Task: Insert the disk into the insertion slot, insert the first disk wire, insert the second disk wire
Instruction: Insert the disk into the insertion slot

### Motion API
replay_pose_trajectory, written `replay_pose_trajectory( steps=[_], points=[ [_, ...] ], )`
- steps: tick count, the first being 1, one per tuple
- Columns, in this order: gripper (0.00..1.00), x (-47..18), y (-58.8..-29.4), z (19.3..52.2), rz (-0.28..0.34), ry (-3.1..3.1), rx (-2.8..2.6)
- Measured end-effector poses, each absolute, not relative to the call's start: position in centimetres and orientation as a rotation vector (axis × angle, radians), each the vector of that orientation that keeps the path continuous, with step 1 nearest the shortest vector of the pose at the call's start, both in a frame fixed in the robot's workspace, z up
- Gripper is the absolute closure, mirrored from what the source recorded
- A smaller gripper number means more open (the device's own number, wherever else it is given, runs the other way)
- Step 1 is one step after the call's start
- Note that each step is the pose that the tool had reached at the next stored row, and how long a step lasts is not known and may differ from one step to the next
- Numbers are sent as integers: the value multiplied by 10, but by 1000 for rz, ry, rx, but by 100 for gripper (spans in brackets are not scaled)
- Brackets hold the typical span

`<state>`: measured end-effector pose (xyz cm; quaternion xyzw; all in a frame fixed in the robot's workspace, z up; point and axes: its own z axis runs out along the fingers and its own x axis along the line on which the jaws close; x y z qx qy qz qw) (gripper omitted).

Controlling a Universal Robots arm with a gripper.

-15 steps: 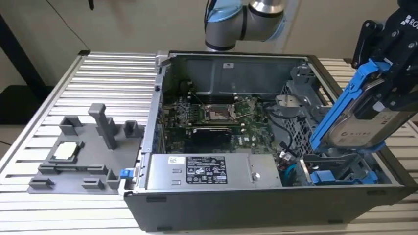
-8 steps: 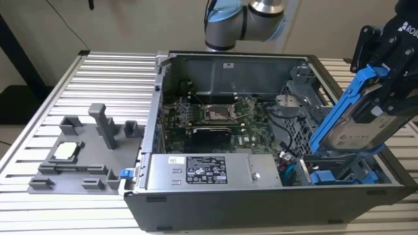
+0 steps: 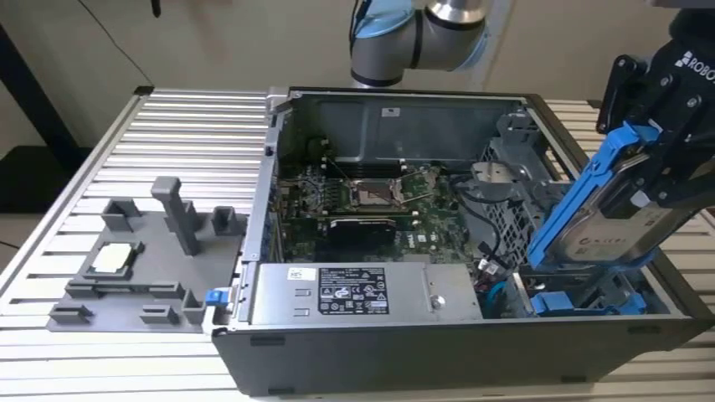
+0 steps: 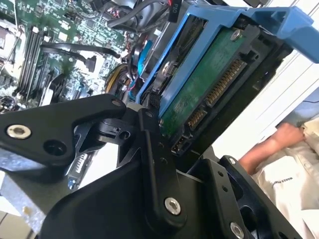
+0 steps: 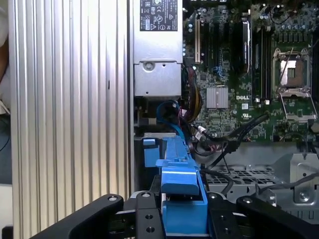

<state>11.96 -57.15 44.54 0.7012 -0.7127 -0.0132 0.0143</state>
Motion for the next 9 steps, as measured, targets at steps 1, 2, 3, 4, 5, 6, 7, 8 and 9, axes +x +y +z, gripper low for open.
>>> replay_pose_trajectory(
  steps=[1, 2, 3, 4, 5, 6, 7, 8, 9],
  points=[
    [67, 120, -572, 444, -41, -2218, 2183],
    [67, 120, -572, 443, -41, -2218, 2183],
    [67, 120, -572, 442, -41, -2218, 2184],
    [67, 121, -573, 441, -41, -2218, 2184],
    [67, 121, -573, 439, -41, -2217, 2184],
    [67, 121, -573, 438, -41, -2217, 2185],
    [67, 121, -573, 437, -41, -2216, 2186],
    [67, 121, -573, 436, -41, -2215, 2187],
    [67, 121, -573, 434, -41, -2214, 2187]
  ],
)
